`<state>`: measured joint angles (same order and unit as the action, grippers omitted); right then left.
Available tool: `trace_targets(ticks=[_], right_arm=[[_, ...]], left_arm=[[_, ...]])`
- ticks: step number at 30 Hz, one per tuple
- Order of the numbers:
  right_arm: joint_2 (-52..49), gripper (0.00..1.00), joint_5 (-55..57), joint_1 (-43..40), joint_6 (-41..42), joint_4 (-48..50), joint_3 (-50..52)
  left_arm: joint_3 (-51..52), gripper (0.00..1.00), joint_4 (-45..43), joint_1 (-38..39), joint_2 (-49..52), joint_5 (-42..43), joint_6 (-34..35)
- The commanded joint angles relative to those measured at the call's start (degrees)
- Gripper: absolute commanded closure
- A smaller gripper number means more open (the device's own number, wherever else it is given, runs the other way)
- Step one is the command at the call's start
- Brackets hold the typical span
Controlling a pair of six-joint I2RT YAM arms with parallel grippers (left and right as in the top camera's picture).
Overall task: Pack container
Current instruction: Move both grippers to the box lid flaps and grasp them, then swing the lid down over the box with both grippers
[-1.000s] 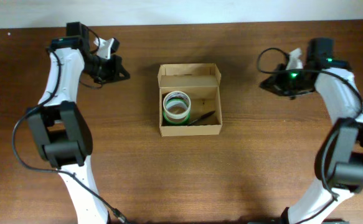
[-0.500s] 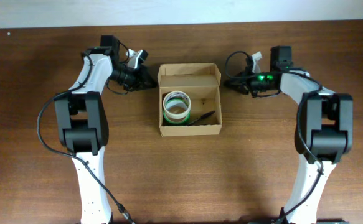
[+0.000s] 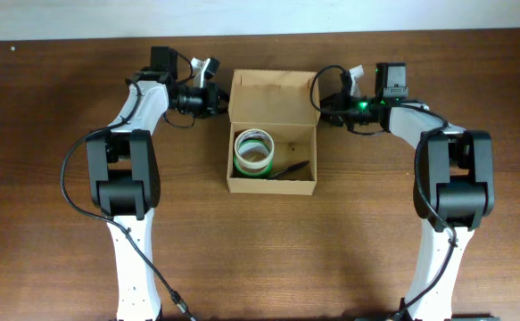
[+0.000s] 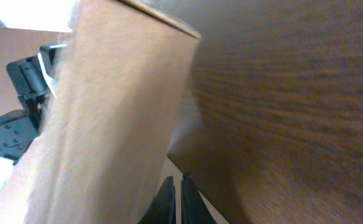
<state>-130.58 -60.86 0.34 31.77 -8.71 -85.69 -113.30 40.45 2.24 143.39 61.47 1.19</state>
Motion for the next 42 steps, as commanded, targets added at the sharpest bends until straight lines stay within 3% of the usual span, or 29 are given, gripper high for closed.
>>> trace_targets(ticks=[1, 6, 13, 18, 28, 36, 42], right_arm=[[-0.9, 0.96, -4.7, 0.4, 0.3, 3.0, -0.1], [-0.9, 0.96, -10.1, 0.3, 0.3, 7.7, -1.0], [-0.4, 0.96, -12.2, 0.6, 5.2, 7.6, -4.2], [4.4, 0.96, -7.4, 1.9, 5.4, 5.5, -4.8], [16.8, 0.96, 8.5, 5.9, -4.7, -14.8, -4.8], [24.4, 0.96, 18.7, 8.4, -11.7, -28.7, -4.8], [31.5, 0.96, 35.0, 13.2, -16.2, -41.4, -4.8]], left_arm=[[-0.1, 0.98, -3.6, 0.2, 0.8, 6.5, 5.9], [-0.4, 0.98, -9.7, -0.1, 0.5, 11.0, 5.9], [-2.4, 0.98, -10.0, -0.2, -3.7, 7.2, 2.0], [-2.5, 0.98, -8.4, -0.1, -9.2, 2.9, 0.4], [-2.5, 0.98, 15.9, 3.4, -20.0, -12.7, -13.6], [-2.5, 0.98, 28.2, 5.4, -22.8, -22.0, -14.2], [-2.5, 0.98, 38.6, 9.6, -23.5, -39.6, -14.1]])
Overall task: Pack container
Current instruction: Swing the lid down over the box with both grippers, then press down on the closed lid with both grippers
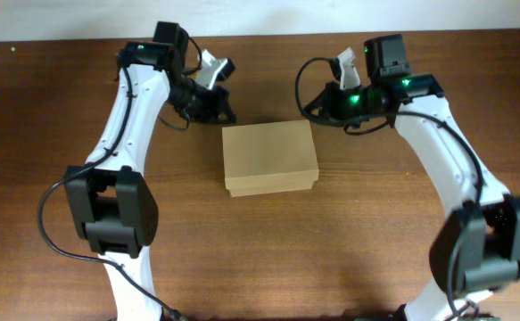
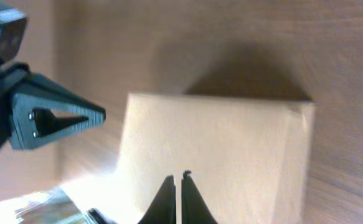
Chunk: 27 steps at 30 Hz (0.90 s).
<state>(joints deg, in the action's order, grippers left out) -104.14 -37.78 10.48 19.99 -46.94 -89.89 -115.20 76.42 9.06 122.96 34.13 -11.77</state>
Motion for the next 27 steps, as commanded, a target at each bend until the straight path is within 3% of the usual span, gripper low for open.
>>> trace_targets(ticks=[1, 8, 27], right_arm=[[5.9, 0.96, 14.4, 3.9, -4.8, -5.0, -0.6], [7.6, 0.96, 20.5, 8.2, -5.7, -15.1, -0.5], [3.1, 0.96, 24.3, 9.4, -6.5, -13.2, 4.3]], left_arm=[[-0.6, 0.98, 3.6, 3.6, -3.3, -13.6, -1.1], [-0.6, 0.98, 7.0, 9.8, -7.1, -25.6, 4.9], [11.2, 0.98, 1.3, 14.1, -8.2, -24.8, 6.5]])
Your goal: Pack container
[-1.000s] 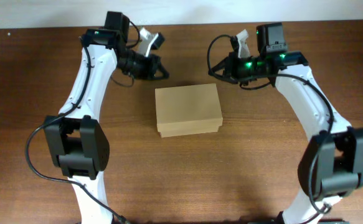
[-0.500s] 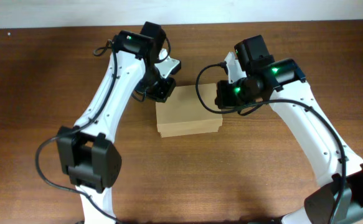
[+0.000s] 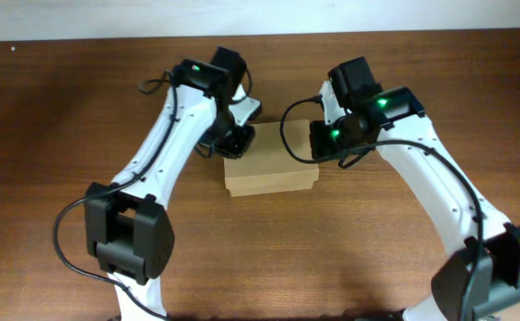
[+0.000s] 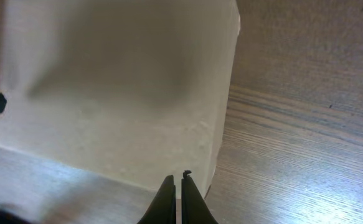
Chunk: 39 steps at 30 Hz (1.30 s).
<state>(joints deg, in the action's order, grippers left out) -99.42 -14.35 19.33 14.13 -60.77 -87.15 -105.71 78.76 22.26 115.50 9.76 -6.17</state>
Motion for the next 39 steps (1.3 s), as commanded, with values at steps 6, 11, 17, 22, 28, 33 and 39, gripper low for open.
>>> trace_targets(ticks=[6, 11, 17, 22, 28, 33, 39], right_arm=[[-4.1, 0.96, -0.3, 0.6, -0.5, 4.7, 4.5], [-5.7, 0.96, -0.4, 0.6, -0.1, 6.3, 4.9], [-5.3, 0.96, 0.3, 0.5, -0.2, 6.1, 3.7], [-1.8, 0.96, 8.0, 0.4, -0.2, -1.8, -6.2], [0.1, 0.96, 16.8, 0.4, 0.3, -22.3, -33.5], [0.2, 0.96, 20.2, 0.5, 0.3, -34.4, -51.2], [5.9, 0.96, 20.9, 0.5, -0.6, -36.6, -54.4]], left_arm=[[4.8, 0.98, -4.5, 0.9, -0.8, -0.5, 1.0], [8.9, 0.98, -9.3, 0.8, -0.8, -0.6, 1.0], [10.5, 0.98, -10.4, 0.8, -1.2, -0.9, 1.0], [5.2, 0.98, -8.3, -0.1, -6.0, -4.9, 0.9], [-7.9, 0.76, -1.6, -3.5, -15.3, -9.6, 1.0], [-10.4, 0.65, 1.4, -6.3, -22.7, -20.1, 1.0], [-10.4, 0.65, 6.2, -9.7, -28.2, -25.0, 1.0]])
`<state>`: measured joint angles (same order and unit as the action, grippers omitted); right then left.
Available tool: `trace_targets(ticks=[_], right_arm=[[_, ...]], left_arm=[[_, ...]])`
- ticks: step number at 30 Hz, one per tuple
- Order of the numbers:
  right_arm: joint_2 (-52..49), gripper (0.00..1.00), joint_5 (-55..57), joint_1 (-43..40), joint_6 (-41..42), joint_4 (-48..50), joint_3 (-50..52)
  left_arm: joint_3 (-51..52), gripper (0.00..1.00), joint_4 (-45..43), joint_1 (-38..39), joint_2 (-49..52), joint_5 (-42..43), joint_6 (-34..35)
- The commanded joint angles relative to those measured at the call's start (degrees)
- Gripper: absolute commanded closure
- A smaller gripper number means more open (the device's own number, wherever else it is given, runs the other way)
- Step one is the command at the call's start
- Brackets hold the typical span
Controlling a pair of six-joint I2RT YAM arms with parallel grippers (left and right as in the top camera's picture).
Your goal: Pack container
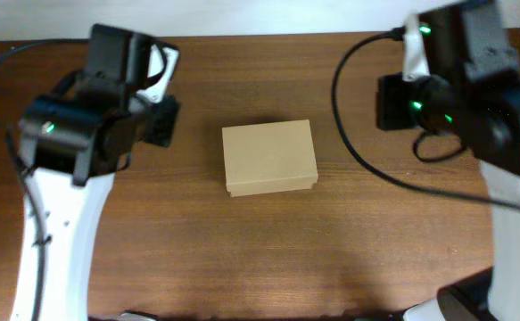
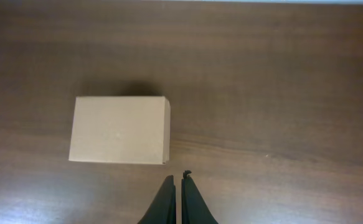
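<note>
A closed cardboard box (image 1: pixel 269 158) lies on the wooden table (image 1: pixel 268 259) at the centre, its lid flat and its contents hidden. From the right wrist view the box (image 2: pixel 120 129) is far below and to the left. My right gripper (image 2: pixel 177 177) hangs high over bare wood, shut and holding nothing. In the overhead view my right arm (image 1: pixel 460 94) is raised close to the camera at the right. My left arm (image 1: pixel 94 116) is raised at the left, with its fingers hidden under the wrist.
The light wall edge (image 1: pixel 260 18) runs along the back of the table. Cables (image 1: pixel 349 134) loop from the right arm above the tabletop. Nothing but the box stands on the wood.
Both grippers were down at the back of the box lid, left and right. Now both arms are lifted high and drawn apart to the sides. The box stays closed where it was.
At first the box stood open with tape rolls and a dark pen inside, a gripper at each side of its raised lid. Then the lid was down and the grippers were just behind it. Later they were on the lid, and now both are raised away.
</note>
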<state>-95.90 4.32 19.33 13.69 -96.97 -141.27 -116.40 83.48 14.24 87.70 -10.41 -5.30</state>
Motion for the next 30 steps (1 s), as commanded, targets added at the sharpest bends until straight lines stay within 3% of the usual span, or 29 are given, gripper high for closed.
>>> trace_targets(ticks=[1, 9, 10, 11, 12, 13, 14, 15, 17, 30], right_arm=[[3.8, 0.96, 2.2, 0.5, -0.2, -0.4, 0.2], [18.6, 0.96, 2.3, 0.5, 0.1, -0.3, 8.3], [20.4, 0.94, 2.3, 0.5, 0.1, -0.3, 9.2], [21.9, 0.90, 2.3, 0.5, 0.1, -0.3, 10.0], [22.9, 0.86, 2.2, 0.5, 0.1, -0.3, 10.5], [24.0, 0.82, 2.2, 0.5, 0.1, -0.3, 10.9], [24.7, 0.73, 2.2, 0.5, 0.1, -0.3, 11.0], [25.4, 0.57, 2.2, 0.5, 0.1, -0.3, 11.0], [26.5, 0.01, 2.2, 0.5, 0.1, -0.3, 11.0], [27.2, 0.01, 2.2, 0.5, 0.1, -0.3, 11.1]], left_arm=[[0.3, 0.65, 2.0, -2.3, -0.9, -4.8, 0.1], [0.3, 0.64, 6.7, -4.0, -4.8, -4.9, 3.2], [0.3, 0.55, 7.1, -4.0, -5.2, -4.9, 3.2], [0.3, 0.32, 7.2, -4.0, -5.6, -4.8, 3.2], [0.3, 0.01, 7.3, -4.0, -5.9, -4.8, 3.2], [0.3, 0.01, 7.3, -4.0, -6.1, -4.9, 3.1], [0.3, 0.01, 7.5, -4.0, -6.3, -4.8, 3.2], [0.3, 0.01, 7.5, -4.0, -6.3, -4.9, 3.1], [0.3, 0.01, 7.5, -4.0, -6.3, -4.9, 3.1], [0.3, 0.01, 7.5, -4.0, -6.3, -4.9, 3.1]])
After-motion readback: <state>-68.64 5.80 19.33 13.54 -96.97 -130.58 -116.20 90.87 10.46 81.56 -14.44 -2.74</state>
